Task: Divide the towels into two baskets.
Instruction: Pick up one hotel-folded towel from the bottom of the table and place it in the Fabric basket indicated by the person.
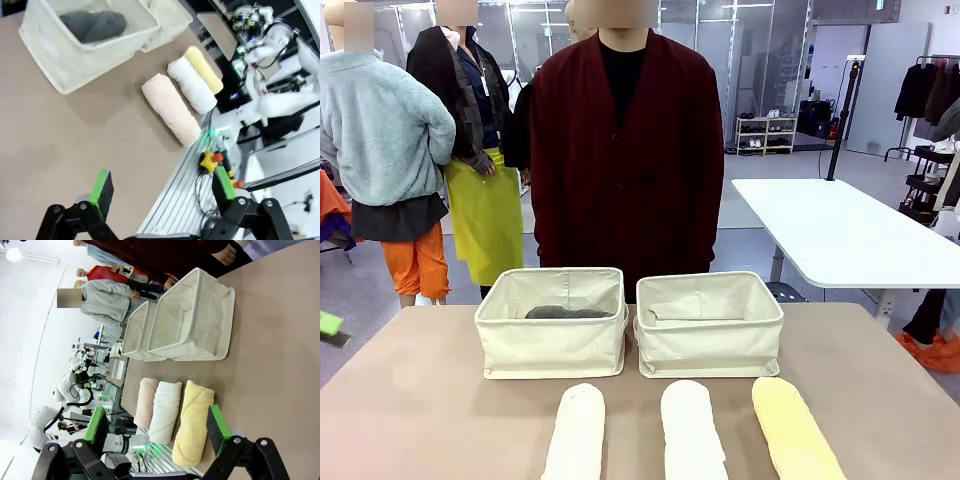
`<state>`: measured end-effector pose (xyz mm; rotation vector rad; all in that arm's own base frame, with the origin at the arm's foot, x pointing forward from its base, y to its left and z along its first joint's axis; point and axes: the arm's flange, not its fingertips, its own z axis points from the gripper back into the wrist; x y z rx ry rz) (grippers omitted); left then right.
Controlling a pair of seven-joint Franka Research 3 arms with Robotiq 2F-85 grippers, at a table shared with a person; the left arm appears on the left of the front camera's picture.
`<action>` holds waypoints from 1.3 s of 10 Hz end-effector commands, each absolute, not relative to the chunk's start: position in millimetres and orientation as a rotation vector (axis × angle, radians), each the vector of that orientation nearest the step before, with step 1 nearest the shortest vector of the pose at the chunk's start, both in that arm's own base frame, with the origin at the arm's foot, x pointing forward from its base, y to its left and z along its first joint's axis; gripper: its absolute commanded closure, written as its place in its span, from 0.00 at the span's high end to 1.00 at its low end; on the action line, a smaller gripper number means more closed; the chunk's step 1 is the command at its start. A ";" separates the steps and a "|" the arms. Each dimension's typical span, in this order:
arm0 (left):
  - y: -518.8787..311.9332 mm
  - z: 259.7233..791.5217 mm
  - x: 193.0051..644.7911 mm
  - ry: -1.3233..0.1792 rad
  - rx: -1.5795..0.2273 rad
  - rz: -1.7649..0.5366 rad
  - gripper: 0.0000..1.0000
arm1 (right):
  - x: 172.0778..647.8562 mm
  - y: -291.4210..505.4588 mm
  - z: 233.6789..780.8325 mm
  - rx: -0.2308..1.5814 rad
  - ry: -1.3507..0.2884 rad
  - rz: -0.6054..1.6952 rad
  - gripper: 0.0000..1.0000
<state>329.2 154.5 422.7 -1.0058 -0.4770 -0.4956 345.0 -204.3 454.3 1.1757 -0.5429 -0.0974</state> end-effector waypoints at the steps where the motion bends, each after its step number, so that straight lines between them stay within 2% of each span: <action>1: 178.9 393.6 322.5 -0.473 -1.115 -0.403 1.00 | 342.1 -204.6 455.4 1.179 -0.543 -0.089 1.00; 3: 205.3 373.0 312.9 -0.451 -1.124 -0.336 1.00 | 342.1 -204.6 455.4 1.179 -0.543 -0.089 1.00; 4: 208.5 370.3 322.9 -0.449 -1.125 -0.361 1.00 | 342.1 -204.6 455.4 1.179 -0.543 -0.089 1.00; 5: 196.3 370.5 305.9 -0.438 -1.103 -0.332 1.00 | 342.1 -204.6 455.4 1.179 -0.543 -0.089 1.00; 13: 196.3 370.5 305.9 -0.438 -1.103 -0.332 1.00 | 342.1 -204.6 455.4 1.179 -0.543 -0.089 1.00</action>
